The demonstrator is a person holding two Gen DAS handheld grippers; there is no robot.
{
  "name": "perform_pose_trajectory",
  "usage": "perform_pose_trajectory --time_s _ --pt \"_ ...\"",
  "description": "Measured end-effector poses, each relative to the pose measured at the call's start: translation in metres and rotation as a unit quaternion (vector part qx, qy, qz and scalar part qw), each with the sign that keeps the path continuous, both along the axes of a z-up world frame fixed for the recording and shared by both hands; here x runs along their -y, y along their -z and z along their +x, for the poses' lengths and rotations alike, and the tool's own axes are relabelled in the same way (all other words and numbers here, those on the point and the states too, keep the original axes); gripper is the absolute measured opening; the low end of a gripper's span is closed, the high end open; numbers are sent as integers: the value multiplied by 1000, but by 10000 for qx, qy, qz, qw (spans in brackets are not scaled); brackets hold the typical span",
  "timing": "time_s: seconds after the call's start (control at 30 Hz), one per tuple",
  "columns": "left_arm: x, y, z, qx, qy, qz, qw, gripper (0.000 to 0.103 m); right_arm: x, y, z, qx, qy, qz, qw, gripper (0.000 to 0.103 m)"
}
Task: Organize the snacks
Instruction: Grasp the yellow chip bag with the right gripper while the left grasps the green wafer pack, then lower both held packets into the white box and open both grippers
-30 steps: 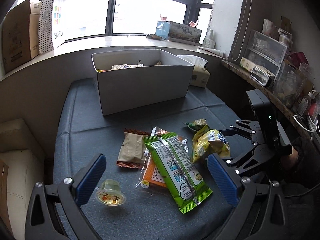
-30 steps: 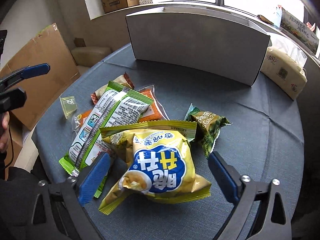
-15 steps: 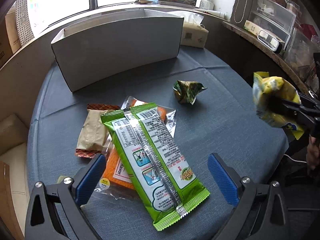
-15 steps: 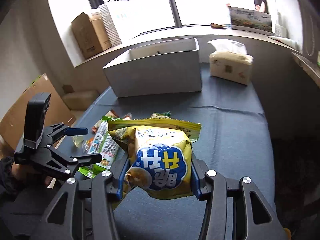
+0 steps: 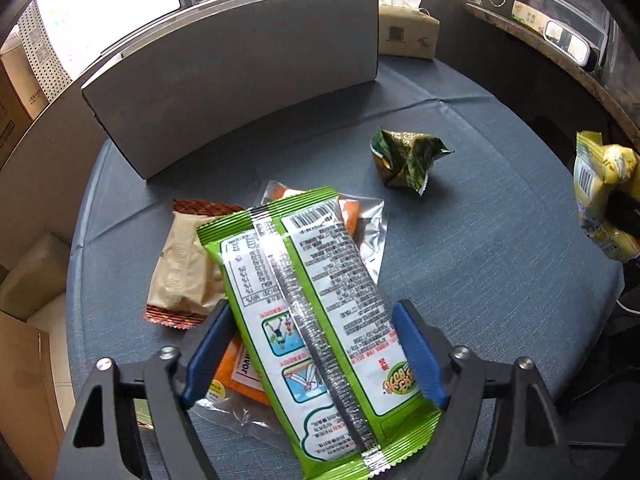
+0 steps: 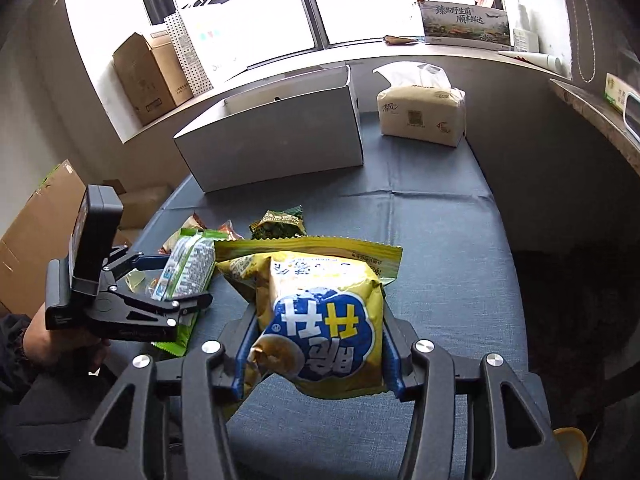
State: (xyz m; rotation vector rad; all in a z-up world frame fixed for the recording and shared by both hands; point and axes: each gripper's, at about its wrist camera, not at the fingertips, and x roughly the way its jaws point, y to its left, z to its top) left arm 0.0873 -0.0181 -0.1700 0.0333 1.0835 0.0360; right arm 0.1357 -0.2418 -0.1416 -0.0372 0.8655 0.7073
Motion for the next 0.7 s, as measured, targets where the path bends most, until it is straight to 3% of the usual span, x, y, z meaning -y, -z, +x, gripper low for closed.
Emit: perform_pose_trajectory --time_s 0.07,0.23,0.43,0.63,0.7 --pt "-11 -6 -5 107 6 -372 9993 76 -5 2 0 -37 -36 -58 10000 55" --pt "-32 -35 -23 629 33 -643 9959 74 -20 -1 -3 52 -252 -132 9996 55" --pt "-62 -82 -29 1351 167 -1392 9809 74 -37 -20 5 268 -411 41 9988 55" --pt "-91 -126 0 1844 192 -1478 9715 74 -61 -51 31 511 -490 368 9968 55" --pt "-99 -140 20 1903 50 -1276 9734 74 -72 -65 47 616 -468 485 9958 55"
